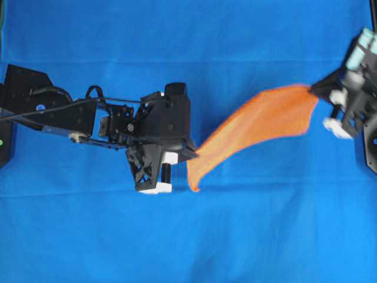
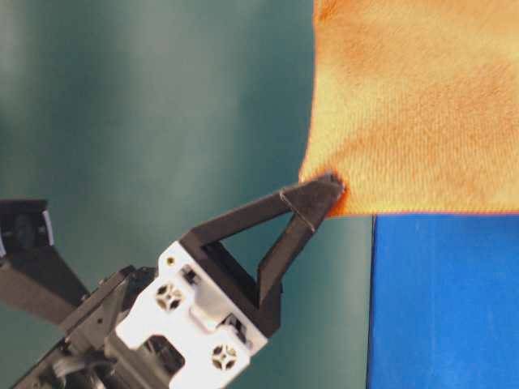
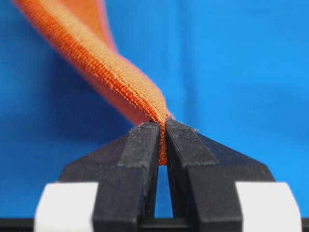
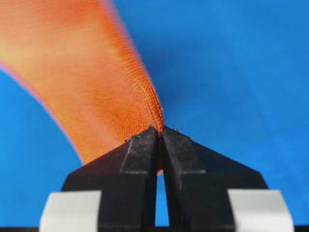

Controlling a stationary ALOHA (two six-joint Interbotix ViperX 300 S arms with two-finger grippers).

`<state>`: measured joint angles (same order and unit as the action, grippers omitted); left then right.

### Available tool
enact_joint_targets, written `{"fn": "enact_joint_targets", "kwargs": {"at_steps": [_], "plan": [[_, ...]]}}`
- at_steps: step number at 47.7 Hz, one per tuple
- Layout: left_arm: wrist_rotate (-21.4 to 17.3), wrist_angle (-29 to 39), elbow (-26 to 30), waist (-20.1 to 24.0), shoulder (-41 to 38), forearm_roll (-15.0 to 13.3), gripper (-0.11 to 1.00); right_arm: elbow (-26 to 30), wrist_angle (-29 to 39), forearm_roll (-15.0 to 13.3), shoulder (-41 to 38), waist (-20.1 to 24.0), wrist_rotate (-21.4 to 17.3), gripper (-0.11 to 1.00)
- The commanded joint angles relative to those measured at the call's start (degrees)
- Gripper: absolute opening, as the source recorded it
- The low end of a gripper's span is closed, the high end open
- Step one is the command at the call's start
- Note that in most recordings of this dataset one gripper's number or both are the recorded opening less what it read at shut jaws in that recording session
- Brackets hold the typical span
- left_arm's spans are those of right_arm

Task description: Fold the orange towel.

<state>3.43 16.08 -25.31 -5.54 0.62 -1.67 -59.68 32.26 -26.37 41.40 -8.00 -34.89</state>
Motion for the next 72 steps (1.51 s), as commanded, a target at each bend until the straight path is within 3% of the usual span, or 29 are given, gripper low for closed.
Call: {"fn": "enact_joint_targets", "kwargs": {"at_steps": [1,9,21,40,57,72], "plan": [[-0.09,-3.34,0.18,-1.05,0.88,0.09,0.01,2.46,-3.60,-1.41,-3.87,-4.66,0.62,0.02],[-0.09,-6.94,0.18,-2.72,-0.62,0.09,0.01,6.50,-8.70,-3.69,-11.60,-9.23,0.97,0.02],[-0.44,-9.05,1.93,-3.78,-4.04,0.09,0.01,16.00,-15.03,-8.35,-24.17,-10.81,1.05,0.02],[-1.76,-9.05,1.76,-4.83,-4.83,0.18,0.01,28.83,-15.91,-10.02,-35.07,-10.81,1.67,0.02],[-4.39,-10.46,3.52,-4.75,-5.98,0.18,0.01,28.39,-15.73,-10.02,-34.45,-10.81,1.67,0.02],[-11.16,-14.68,13.45,-4.31,-13.89,0.18,0.01,21.71,-15.29,-10.11,-26.63,-11.60,1.49,0.02]]}}
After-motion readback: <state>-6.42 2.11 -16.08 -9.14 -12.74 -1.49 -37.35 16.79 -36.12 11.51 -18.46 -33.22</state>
